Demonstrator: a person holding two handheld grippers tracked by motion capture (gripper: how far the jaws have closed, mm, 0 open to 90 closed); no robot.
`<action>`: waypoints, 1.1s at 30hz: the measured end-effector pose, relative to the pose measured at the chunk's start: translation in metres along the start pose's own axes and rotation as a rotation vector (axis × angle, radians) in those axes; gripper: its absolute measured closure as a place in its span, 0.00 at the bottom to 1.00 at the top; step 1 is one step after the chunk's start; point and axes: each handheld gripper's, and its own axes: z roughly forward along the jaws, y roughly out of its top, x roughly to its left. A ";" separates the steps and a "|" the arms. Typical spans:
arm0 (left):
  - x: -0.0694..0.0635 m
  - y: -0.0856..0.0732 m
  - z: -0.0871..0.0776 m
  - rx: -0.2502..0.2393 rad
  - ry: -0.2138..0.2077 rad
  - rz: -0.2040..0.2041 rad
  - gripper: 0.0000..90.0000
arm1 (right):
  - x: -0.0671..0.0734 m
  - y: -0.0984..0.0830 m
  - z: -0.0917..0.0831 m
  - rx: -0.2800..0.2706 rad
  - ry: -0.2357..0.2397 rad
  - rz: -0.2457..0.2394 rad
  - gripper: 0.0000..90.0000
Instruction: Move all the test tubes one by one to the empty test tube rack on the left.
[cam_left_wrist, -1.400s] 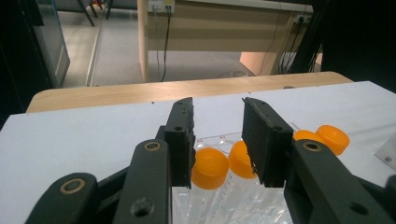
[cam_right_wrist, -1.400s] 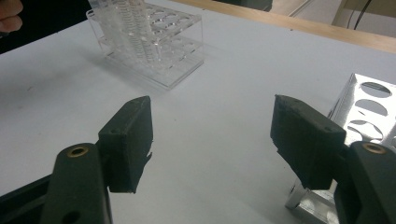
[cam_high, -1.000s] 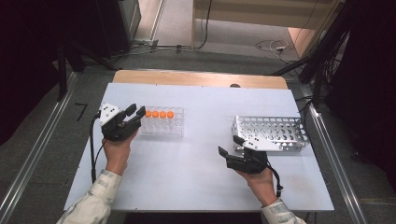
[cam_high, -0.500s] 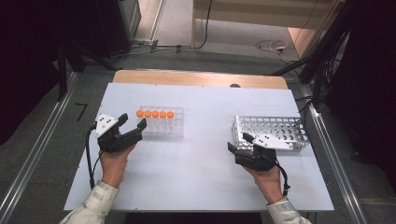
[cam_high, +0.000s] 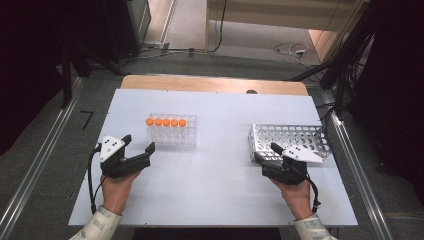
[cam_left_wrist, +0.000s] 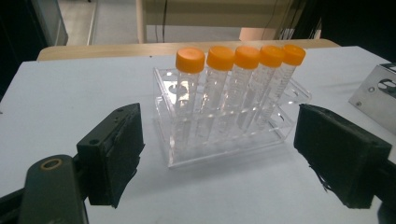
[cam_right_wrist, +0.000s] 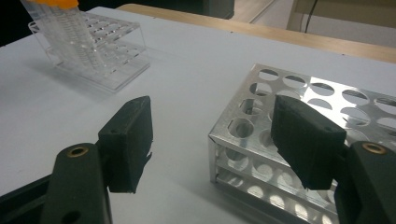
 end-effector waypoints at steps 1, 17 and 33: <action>0.000 -0.001 -0.001 0.004 0.000 -0.001 0.16 | -0.001 -0.001 -0.002 0.003 -0.007 0.006 0.32; 0.004 -0.012 -0.005 0.048 0.002 0.000 0.11 | -0.015 -0.011 -0.020 0.001 -0.057 0.010 0.32; 0.005 -0.017 -0.014 0.049 -0.002 0.008 0.11 | -0.025 -0.018 -0.027 0.003 -0.088 0.027 0.31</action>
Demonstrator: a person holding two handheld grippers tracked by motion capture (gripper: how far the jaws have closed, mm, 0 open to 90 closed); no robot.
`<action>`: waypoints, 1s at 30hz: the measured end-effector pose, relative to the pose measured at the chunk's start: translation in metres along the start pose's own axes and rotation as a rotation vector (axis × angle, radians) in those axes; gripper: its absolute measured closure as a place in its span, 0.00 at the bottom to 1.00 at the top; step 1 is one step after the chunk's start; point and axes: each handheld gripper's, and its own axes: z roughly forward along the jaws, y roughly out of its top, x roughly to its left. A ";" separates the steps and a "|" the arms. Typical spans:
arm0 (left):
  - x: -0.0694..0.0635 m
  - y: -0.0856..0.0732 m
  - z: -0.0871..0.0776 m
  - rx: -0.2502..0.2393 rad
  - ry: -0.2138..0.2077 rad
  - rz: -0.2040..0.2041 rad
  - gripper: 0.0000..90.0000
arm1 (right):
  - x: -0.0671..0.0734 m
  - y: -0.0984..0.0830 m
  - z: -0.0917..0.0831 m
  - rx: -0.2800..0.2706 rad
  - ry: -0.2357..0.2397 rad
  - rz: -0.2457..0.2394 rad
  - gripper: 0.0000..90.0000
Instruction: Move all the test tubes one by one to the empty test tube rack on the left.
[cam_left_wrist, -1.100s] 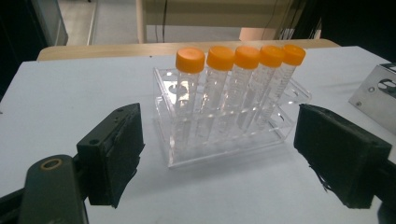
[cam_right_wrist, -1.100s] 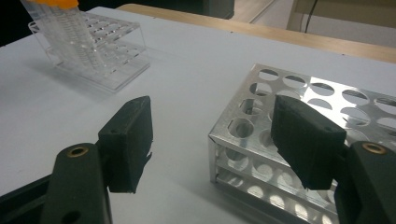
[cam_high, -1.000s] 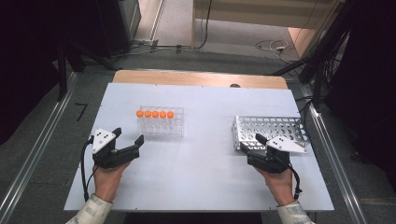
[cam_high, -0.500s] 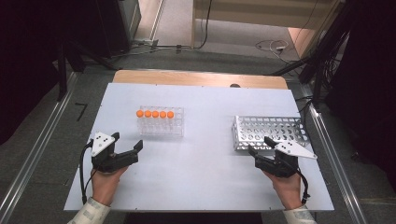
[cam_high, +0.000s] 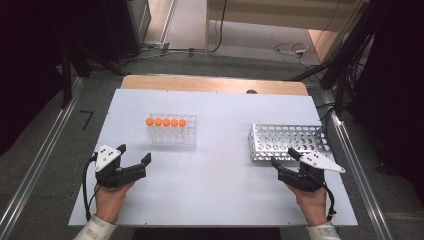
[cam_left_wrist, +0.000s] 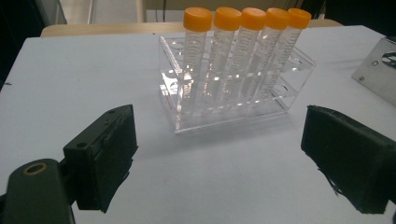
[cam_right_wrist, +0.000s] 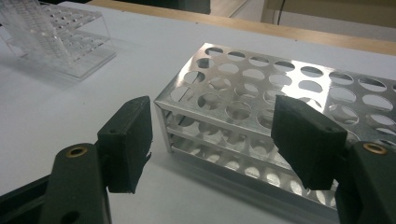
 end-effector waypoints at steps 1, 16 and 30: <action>0.000 0.000 -0.001 -0.002 -0.001 0.001 0.11 | -0.001 -0.001 0.000 0.002 -0.002 0.002 0.31; 0.003 -0.003 -0.007 -0.016 0.006 -0.006 0.12 | -0.012 -0.006 -0.008 -0.007 -0.030 0.021 0.31; 0.006 -0.005 -0.012 -0.016 0.012 -0.011 0.12 | -0.022 -0.011 -0.016 -0.008 -0.056 0.034 0.30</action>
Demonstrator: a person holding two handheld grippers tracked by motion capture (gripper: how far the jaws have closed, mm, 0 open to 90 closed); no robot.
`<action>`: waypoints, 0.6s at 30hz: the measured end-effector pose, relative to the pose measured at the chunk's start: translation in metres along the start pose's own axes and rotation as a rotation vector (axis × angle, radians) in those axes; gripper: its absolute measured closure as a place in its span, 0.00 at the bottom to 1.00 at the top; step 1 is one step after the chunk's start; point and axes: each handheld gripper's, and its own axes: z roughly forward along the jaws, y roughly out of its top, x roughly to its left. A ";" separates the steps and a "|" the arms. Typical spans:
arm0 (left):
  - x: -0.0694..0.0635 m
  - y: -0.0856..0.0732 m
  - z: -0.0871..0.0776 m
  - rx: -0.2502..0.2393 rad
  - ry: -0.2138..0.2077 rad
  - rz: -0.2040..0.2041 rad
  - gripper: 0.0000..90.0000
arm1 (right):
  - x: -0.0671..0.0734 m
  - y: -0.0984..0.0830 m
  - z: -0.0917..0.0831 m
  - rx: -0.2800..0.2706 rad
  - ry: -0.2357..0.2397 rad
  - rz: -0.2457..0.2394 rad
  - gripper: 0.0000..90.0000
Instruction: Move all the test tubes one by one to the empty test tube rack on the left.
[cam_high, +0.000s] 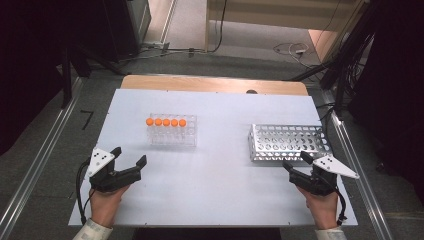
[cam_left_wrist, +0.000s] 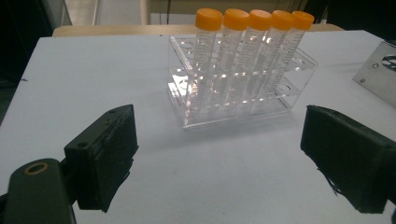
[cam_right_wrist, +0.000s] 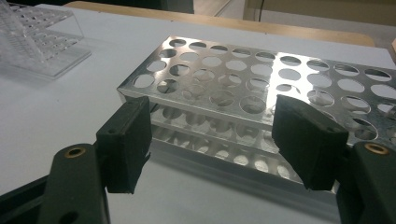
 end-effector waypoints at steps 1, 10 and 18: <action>0.000 0.000 -0.001 -0.003 0.001 -0.004 0.12 | -0.001 0.000 -0.001 0.001 -0.002 0.002 0.30; 0.005 -0.002 -0.006 -0.007 0.014 -0.013 0.12 | -0.008 -0.003 -0.008 -0.004 -0.024 0.017 0.30; 0.009 -0.004 -0.011 -0.011 0.019 -0.021 0.12 | -0.016 -0.007 -0.014 -0.009 -0.048 0.033 0.30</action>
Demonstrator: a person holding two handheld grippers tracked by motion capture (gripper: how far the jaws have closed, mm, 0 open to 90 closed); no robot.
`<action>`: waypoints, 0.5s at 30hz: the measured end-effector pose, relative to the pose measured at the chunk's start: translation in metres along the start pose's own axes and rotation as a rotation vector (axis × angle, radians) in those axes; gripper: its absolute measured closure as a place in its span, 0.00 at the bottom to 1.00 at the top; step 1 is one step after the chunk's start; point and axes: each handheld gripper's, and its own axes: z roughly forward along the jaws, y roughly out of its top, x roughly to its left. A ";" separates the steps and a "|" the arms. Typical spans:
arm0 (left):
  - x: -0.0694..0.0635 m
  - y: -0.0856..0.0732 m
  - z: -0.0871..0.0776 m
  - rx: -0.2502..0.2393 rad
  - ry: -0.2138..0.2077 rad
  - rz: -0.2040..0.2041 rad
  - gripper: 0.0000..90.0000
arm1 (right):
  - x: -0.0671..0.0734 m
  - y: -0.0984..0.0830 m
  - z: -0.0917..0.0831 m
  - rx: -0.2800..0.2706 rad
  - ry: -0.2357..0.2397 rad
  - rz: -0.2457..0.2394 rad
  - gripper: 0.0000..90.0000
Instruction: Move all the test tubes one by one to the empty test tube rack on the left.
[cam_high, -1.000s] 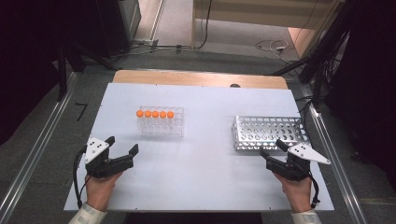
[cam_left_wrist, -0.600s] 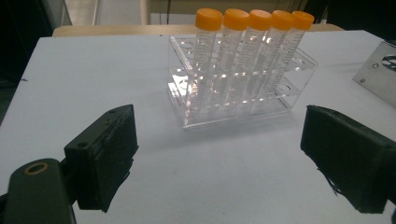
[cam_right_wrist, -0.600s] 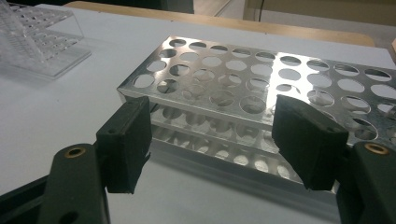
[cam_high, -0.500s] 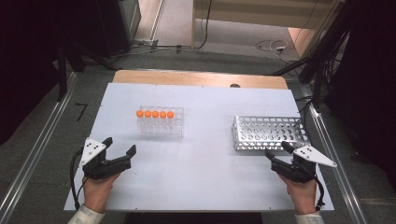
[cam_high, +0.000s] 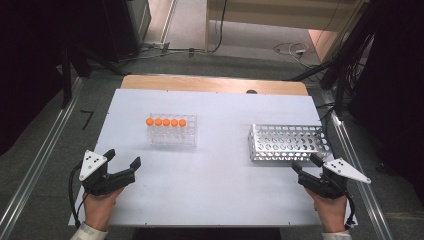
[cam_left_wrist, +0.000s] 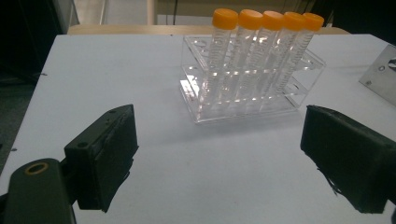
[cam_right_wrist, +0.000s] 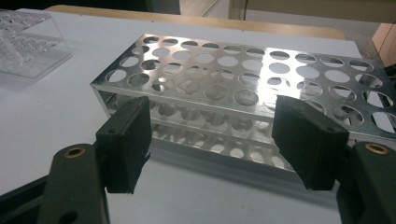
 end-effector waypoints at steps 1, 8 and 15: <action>0.001 0.000 -0.001 0.001 0.002 0.001 0.12 | -0.001 -0.001 -0.001 0.001 -0.001 0.002 0.30; 0.006 -0.004 -0.004 0.006 0.017 -0.002 0.12 | -0.007 -0.004 -0.006 0.005 -0.041 -0.002 0.30; 0.012 -0.008 -0.007 0.018 0.024 -0.003 0.12 | -0.016 -0.009 -0.012 0.005 -0.069 0.019 0.30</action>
